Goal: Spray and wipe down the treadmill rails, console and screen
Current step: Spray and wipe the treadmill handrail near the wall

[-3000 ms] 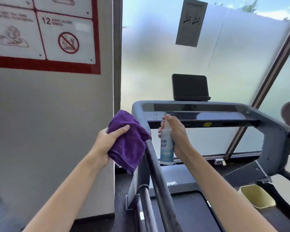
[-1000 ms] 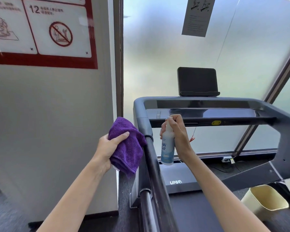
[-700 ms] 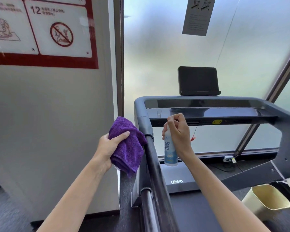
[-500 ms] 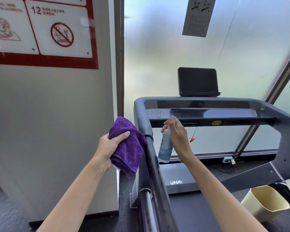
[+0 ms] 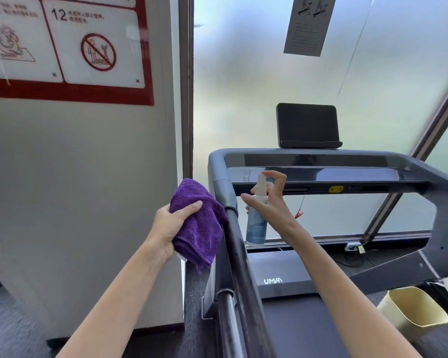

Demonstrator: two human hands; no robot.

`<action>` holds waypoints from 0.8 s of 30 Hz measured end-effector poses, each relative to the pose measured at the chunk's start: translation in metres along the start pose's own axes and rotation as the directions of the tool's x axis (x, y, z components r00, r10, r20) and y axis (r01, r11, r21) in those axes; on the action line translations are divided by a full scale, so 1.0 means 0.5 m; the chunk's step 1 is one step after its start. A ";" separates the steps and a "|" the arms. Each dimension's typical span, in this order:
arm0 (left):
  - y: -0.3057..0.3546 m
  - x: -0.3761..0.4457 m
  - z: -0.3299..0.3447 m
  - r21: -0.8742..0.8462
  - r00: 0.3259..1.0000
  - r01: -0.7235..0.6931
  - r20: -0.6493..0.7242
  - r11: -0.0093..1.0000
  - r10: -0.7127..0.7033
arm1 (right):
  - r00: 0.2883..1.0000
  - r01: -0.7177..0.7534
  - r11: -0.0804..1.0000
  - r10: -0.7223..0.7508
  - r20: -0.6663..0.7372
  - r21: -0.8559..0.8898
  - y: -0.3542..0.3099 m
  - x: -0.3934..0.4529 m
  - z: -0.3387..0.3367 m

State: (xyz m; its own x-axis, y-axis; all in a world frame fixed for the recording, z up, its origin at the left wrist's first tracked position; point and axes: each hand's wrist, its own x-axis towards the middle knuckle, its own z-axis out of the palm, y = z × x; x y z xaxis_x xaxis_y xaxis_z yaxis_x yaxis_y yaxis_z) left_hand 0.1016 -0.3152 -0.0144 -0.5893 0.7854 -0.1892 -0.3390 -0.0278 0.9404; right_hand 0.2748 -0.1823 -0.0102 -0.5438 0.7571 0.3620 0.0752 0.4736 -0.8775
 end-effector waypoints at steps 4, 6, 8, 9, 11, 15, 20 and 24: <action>-0.002 0.000 -0.002 -0.004 1.000 -0.004 0.003 1.000 0.004 | 0.998 0.027 0.999 -0.025 0.055 -0.042 0.011 -0.008 -0.004; -0.002 -0.001 -0.002 -0.006 1.000 -0.006 0.008 1.000 0.006 | 0.998 0.058 0.998 -0.057 0.018 -0.038 0.015 -0.011 -0.004; -0.003 -0.002 -0.002 -0.001 1.000 -0.007 0.010 1.000 0.007 | 0.996 0.089 0.996 -0.089 -0.031 -0.023 0.019 -0.014 -0.003; -0.003 -0.002 -0.002 -0.002 1.000 -0.008 0.011 1.000 0.008 | 0.994 0.097 0.995 -0.097 -0.049 -0.009 0.019 -0.016 -0.003; -0.001 -0.004 -0.003 -0.005 1.000 -0.013 0.013 1.000 0.013 | 0.992 0.110 0.994 -0.109 -0.063 0.011 0.019 -0.021 -0.005; -0.001 -0.010 -0.014 0.009 0.999 -0.053 0.009 0.999 0.053 | 0.993 0.105 0.992 -0.109 -0.055 -0.065 0.019 -0.037 -0.009; -0.007 -0.029 -0.035 0.023 0.996 -0.093 -0.010 0.995 0.094 | 0.999 0.024 0.970 -0.016 0.036 -0.242 0.030 -0.067 -0.016; -0.011 -0.047 -0.038 0.012 0.995 -0.095 -0.022 0.995 0.095 | 0.998 0.025 0.949 -0.007 0.056 -0.314 0.016 -0.075 -0.029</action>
State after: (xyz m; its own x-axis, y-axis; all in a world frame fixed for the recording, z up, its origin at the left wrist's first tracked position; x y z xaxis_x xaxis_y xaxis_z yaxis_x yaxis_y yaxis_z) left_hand 0.1034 -0.3452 -0.0203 -0.6345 0.7657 -0.1051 -0.2727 -0.0945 0.9575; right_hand 0.3080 -0.2006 -0.0262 -0.5902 0.7273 0.3504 0.3204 0.6094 -0.7252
